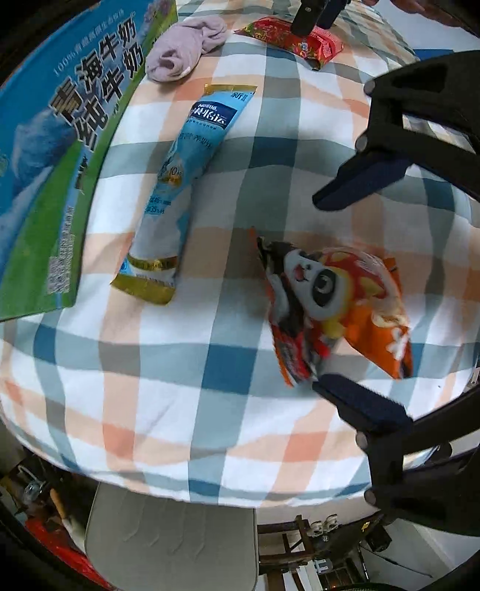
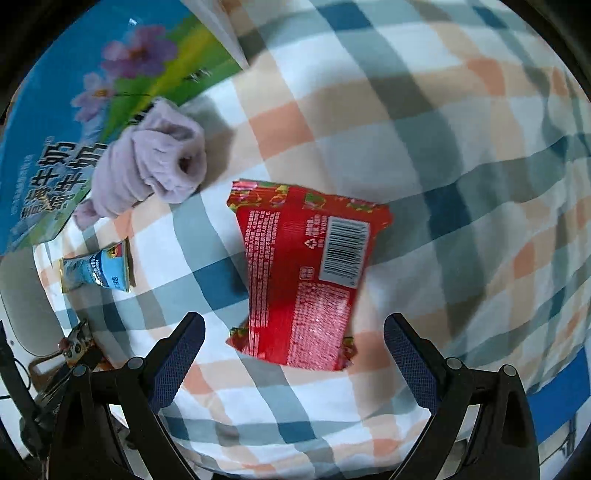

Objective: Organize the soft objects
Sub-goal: 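Grasp the red snack bag with the right tool while the left tool grasps the panda bag, then carry both bags into the box and open both tools to release them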

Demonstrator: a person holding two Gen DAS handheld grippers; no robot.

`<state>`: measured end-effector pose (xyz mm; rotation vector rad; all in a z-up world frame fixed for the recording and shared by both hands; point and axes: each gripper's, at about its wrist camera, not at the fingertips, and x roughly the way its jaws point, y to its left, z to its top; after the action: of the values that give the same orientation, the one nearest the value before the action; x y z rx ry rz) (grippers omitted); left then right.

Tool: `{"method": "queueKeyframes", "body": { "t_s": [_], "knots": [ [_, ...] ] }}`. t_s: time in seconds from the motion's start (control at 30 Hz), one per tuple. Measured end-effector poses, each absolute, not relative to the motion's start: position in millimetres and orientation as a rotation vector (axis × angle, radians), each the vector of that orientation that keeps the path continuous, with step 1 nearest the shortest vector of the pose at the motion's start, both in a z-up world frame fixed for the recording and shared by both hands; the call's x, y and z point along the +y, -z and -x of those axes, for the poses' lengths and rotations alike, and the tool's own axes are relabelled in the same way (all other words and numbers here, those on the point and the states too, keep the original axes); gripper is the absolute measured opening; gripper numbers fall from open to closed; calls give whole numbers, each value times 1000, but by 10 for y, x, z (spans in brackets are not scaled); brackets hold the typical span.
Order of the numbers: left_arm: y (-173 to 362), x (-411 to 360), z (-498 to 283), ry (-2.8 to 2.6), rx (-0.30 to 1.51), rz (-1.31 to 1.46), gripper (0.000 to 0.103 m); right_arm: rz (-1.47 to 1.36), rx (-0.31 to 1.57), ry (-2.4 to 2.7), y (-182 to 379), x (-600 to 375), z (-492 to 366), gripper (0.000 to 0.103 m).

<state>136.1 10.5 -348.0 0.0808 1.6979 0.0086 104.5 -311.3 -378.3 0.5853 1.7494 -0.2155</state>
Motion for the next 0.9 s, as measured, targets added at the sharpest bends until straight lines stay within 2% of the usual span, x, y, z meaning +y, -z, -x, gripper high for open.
{"method": "queueKeyframes", "body": {
  "t_s": [0.03, 0.1, 0.13, 0.17, 0.23, 0.57, 0.7, 0.9],
  "knots": [
    [3510, 108, -1368, -9, 1703, -76, 75, -604, 1752, 215, 3830, -3116, -1042, 94],
    [3585, 116, -1387, 0, 1725, -58, 54, -623, 1767, 214, 3909, -3109, -1039, 83],
    [3622, 130, -1389, 0, 1738, -38, 50, -630, 1775, 215, 3948, -3101, -1055, 69],
    [3627, 136, -1391, 0, 1736, -30, 44, -628, 1782, 218, 3967, -3098, -1055, 60],
    [3605, 132, -1370, 2, 1728, -30, 44, -599, 1777, 231, 3947, -3096, -1051, 52],
    [3084, 121, -893, 33, 1694, 86, 40, -508, 1747, 81, 3350, -2938, -803, 48],
    [2633, -86, -911, 119, 1628, 92, 40, -496, 1656, -9, 2776, -2849, -947, 48],
    [1961, -404, -1490, 228, 1523, 58, 40, -412, 1531, -92, 1905, -2724, -1519, 48]
  ]
}}
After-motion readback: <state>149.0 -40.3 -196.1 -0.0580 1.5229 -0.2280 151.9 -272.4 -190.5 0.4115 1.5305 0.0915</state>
